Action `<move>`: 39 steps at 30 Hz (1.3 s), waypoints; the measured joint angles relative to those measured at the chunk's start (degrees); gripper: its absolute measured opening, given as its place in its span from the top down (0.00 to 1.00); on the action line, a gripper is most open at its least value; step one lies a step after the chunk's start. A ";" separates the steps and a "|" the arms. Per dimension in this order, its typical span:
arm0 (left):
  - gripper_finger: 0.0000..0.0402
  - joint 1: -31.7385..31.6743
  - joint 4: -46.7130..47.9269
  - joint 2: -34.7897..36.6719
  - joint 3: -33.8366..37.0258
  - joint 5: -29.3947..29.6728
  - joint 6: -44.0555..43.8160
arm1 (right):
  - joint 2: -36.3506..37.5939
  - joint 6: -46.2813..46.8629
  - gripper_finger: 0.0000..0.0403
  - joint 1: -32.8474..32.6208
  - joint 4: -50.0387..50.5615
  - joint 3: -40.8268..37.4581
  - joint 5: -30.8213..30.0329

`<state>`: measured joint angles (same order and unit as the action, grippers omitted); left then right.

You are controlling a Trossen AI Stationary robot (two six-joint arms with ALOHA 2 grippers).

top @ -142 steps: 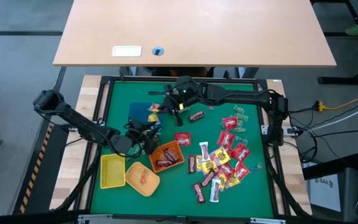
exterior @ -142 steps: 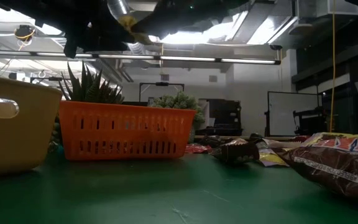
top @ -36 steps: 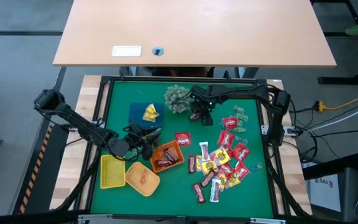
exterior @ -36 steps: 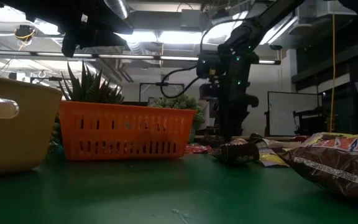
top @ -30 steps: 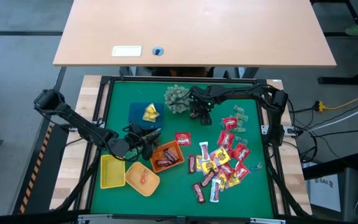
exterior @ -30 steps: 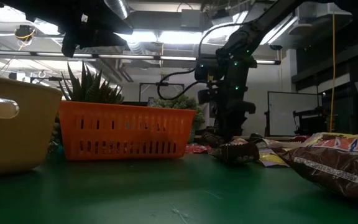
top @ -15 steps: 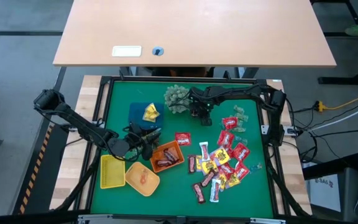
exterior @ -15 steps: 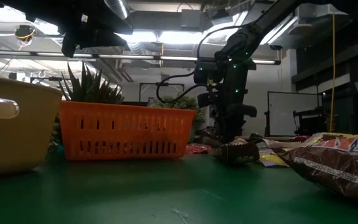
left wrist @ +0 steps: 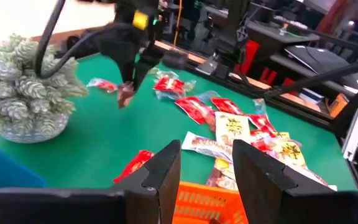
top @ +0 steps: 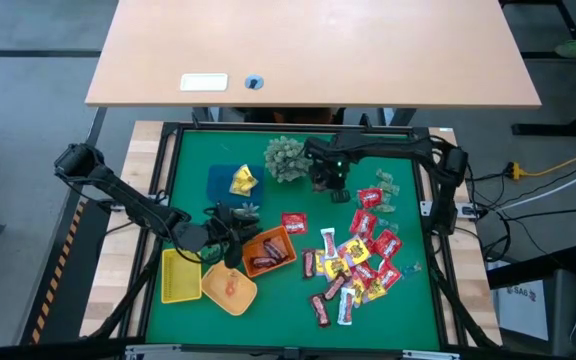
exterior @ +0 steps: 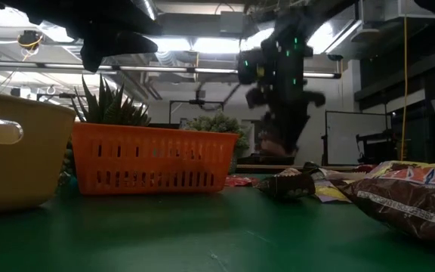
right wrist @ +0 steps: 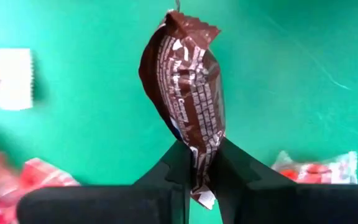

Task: Sort candy
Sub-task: Put the brown chocolate into the orange bin

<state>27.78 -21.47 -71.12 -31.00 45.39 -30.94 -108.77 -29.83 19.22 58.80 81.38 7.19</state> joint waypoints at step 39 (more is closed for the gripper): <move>0.67 0.01 -0.07 -0.02 0.00 0.00 7.52 | 0.90 2.52 0.69 -30.44 -34.80 5.20 -7.23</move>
<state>27.79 -21.54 -71.13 -31.00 45.39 -23.42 -107.87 -27.31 -11.22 24.00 86.59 -0.03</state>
